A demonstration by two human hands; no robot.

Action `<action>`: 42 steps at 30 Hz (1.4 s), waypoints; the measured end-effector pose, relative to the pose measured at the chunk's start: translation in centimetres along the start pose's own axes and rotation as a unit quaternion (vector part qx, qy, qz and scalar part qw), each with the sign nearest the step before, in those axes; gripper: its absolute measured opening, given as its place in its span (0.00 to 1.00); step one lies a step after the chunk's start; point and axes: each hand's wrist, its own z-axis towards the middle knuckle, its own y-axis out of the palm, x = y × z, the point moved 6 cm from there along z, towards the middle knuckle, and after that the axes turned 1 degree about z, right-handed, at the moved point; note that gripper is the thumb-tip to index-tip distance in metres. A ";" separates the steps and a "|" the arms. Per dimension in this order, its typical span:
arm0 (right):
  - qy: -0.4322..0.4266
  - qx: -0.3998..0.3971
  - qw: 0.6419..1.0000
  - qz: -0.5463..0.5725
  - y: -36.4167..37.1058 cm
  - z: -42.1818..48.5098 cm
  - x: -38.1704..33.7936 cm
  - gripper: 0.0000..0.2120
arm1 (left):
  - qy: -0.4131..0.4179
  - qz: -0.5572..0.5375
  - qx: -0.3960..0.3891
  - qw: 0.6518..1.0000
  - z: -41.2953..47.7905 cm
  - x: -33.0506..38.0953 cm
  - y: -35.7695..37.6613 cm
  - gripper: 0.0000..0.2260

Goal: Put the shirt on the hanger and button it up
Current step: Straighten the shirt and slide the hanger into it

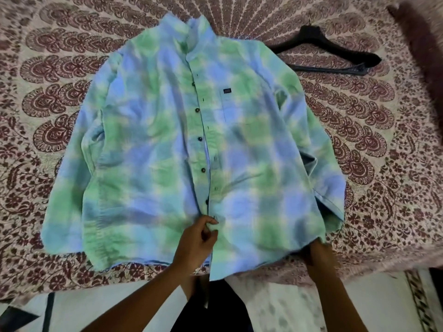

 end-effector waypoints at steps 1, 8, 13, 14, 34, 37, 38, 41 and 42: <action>0.005 -0.044 0.999 -0.015 0.3 -0.3 -0.2 0.07 | 0.011 0.018 0.039 0.999 -0.4 -0.2 -0.6 0.03; -0.035 0.080 0.994 -0.059 -1.7 0.4 0.4 0.08 | -0.160 0.141 0.446 0.869 -5.3 -5.6 -11.3 0.26; -0.030 -0.033 0.995 -0.085 0.9 0.0 2.4 0.13 | -0.209 0.016 0.406 0.890 -8.4 -8.0 -14.4 0.20; -0.032 -0.064 0.993 -0.091 1.2 0.0 2.6 0.16 | -0.195 -0.009 0.391 0.899 -8.6 -8.3 -14.8 0.18; -0.075 -0.160 0.975 0.132 1.6 -3.2 -1.4 0.08 | -0.156 -0.238 0.452 0.845 -7.7 -9.5 -17.1 0.13; -0.015 -0.135 0.969 0.205 0.6 -2.1 -0.4 0.23 | -0.202 -0.249 0.444 0.837 -8.9 -10.6 -18.0 0.18; -0.002 -0.096 0.975 0.200 0.1 -1.8 0.5 0.23 | -0.227 -0.245 0.454 0.826 -9.6 -11.3 -18.2 0.18; -0.034 -0.100 0.994 0.032 0.2 -1.8 2.9 0.19 | -0.270 -0.176 0.431 0.843 -10.9 -13.5 -18.3 0.13; -0.032 -0.090 0.995 -0.022 -0.2 -1.3 3.9 0.18 | -0.278 -0.143 0.418 0.853 -11.3 -13.8 -18.2 0.13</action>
